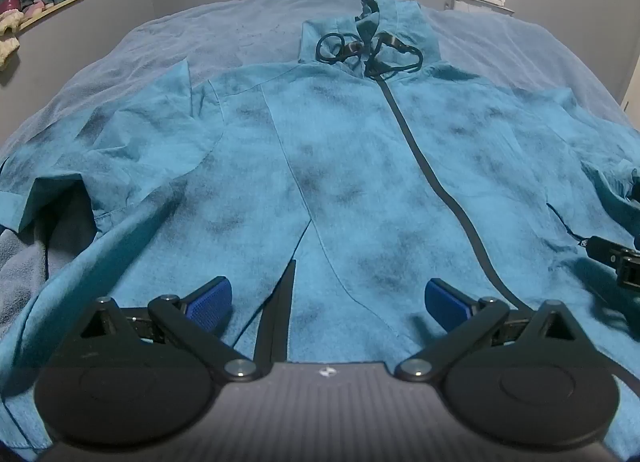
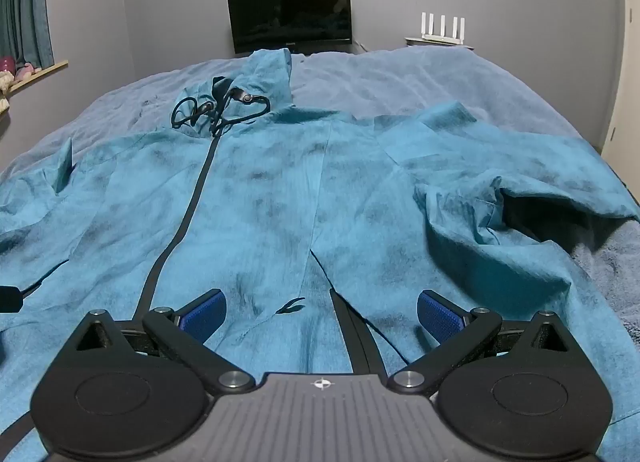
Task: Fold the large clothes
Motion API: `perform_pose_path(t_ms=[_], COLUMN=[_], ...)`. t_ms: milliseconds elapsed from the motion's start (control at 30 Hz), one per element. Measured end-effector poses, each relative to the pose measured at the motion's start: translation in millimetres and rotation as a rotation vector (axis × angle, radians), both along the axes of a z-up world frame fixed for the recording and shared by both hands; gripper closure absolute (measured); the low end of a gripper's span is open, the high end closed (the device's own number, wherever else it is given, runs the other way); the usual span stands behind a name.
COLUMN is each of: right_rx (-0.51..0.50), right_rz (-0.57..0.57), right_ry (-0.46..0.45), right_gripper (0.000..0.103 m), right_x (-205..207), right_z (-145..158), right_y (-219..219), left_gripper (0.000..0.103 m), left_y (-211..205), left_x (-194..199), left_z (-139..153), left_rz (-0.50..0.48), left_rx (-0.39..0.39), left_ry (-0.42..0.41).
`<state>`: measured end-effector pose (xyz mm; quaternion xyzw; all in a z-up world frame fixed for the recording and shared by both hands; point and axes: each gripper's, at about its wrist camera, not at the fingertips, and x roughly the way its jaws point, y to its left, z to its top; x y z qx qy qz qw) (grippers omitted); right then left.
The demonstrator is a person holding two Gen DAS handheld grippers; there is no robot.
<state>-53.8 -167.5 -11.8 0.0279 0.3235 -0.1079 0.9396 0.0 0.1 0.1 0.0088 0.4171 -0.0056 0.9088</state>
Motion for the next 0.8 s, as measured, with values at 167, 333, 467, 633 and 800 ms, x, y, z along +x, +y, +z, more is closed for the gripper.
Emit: perform_pose_path(t_ms=[167, 333, 467, 633, 800], right_rx=[0.0, 0.0, 0.001, 0.001, 0.001], right_rz=[0.0, 0.0, 0.0, -0.001, -0.001], right_ry=[0.0, 0.002, 0.003, 0.003, 0.004], right_gripper=[0.0, 0.0, 0.0, 0.0, 0.0], right_x=[0.2, 0.3, -0.3, -0.6, -0.7], right_z=[-0.6, -1.0, -0.6, -0.3, 0.6], right_y=[-0.3, -0.8, -1.8, -0.6, -0.8], left_gripper=[0.0, 0.0, 0.0, 0.0, 0.0], left_y=[-0.1, 0.0, -0.1, -0.6, -0.7], left_x=[-0.2, 0.1, 0.1, -2.7, -3.0], left_z=[0.4, -0.1, -0.1, -0.5, -0.4], left_rz=[0.0, 0.0, -0.001, -0.001, -0.001], left_rx=[0.0, -0.001, -0.001, 0.0, -0.001], left_ry=[0.001, 0.003, 0.005, 0.007, 0.007])
